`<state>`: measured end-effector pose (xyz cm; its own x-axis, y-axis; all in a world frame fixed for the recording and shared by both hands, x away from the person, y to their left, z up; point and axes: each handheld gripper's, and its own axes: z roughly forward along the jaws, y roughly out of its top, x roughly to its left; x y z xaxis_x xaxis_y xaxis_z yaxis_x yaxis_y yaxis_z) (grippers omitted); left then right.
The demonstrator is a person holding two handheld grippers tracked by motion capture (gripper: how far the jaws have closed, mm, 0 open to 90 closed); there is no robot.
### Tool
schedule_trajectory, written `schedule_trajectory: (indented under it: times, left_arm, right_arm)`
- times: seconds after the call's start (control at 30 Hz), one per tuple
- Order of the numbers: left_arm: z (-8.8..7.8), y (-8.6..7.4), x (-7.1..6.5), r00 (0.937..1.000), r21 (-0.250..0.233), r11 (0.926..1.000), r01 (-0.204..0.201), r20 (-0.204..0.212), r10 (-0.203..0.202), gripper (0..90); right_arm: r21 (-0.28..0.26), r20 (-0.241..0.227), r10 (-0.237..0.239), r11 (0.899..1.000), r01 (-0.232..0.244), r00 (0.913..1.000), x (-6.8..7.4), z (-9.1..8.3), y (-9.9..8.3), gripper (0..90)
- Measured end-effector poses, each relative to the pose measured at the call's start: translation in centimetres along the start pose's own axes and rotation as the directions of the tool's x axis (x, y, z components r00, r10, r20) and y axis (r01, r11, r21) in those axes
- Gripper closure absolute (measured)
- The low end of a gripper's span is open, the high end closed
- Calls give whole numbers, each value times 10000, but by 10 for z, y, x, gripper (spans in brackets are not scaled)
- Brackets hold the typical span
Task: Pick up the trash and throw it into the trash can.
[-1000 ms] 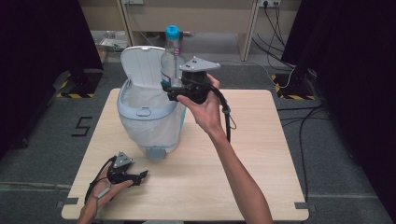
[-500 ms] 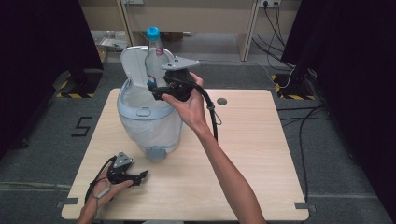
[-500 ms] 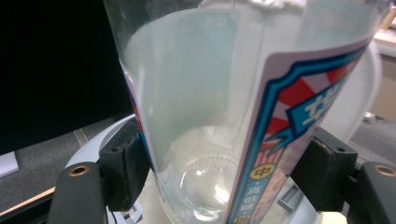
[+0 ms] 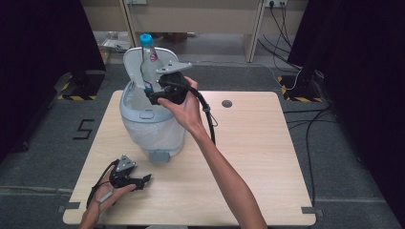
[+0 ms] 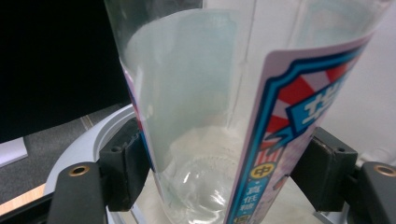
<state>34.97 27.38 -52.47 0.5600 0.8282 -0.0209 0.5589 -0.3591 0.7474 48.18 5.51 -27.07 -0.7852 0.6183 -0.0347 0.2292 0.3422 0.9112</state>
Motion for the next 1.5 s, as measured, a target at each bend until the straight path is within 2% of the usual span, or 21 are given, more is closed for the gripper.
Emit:
schedule_trajectory:
  times: [0.37, 0.43, 0.47, 0.5, 0.57, 0.77, 0.87, 0.97, 1.0, 1.1, 1.17, 1.3, 1.5]
  left_arm:
    - [0, 0, 0, 10000, -6, 10000, 7, -2, -7, 141]
    - [0, 0, 0, 10000, -3, 10000, 2, 1, -2, 141]
    - [0, 0, 0, 10000, -2, 10000, 4, 1, -4, 141]
    - [0, 0, 0, 10000, -4, 10000, 4, 1, -4, 141]
    - [0, 0, 0, 10000, -1, 10000, 1, -1, -1, 141]
    - [0, 0, 0, 10000, -1, 10000, 12, -4, -12, 147]
    - [0, 0, 0, 10000, -26, 10000, 29, -9, -29, 146]
    - [0, 0, 0, 10000, -20, 10000, 26, -13, -26, 146]
    - [0, 0, 0, 10000, -23, 10000, 34, -8, -34, 146]
    - [0, 0, 0, 10000, -20, 10000, 30, -3, -30, 146]
    - [0, 0, 0, 10000, -24, 10000, 30, -3, -30, 146]
    - [0, 0, 0, 10000, -22, 10000, 30, -9, -30, 146]
    - [2, 1, -1, 9999, -48, 9999, 106, -52, -106, 145]
  right_arm:
    - [739, -399, 89, 9972, -60, 9992, 0, 16, -7, 264]
    - [402, -627, 389, 9985, -364, 9973, -1, 14, -7, 246]
    - [103, -744, 354, 9993, -347, 9966, 0, 11, -4, 247]
    - [8, -643, 253, 9997, -253, 9976, 1, 9, -3, 252]
    - [-541, -799, 345, 9978, -389, 9962, 2, 1, 2, 262]
    - [-779, -744, 386, 9960, -444, 9965, -5, -14, 0, 296]
    - [-1024, -751, 419, 9935, -495, 9963, -12, -21, -6, 355]
    - [-1116, -641, 249, 9932, -319, 9976, -17, -29, -11, 430]
    - [-1194, -474, 138, 9927, -194, 9988, -19, -33, -12, 468]
    - [-1407, -355, 39, 9900, -89, 9994, -25, -42, -14, 591]
    - [-1533, -230, -179, 9881, 142, 9996, -29, -47, -15, 689]
    - [-1639, -213, -138, 9864, 101, 9997, -36, -52, -20, 834]
    - [-1607, -245, -171, 9869, 130, 9996, -46, -53, -24, 896]
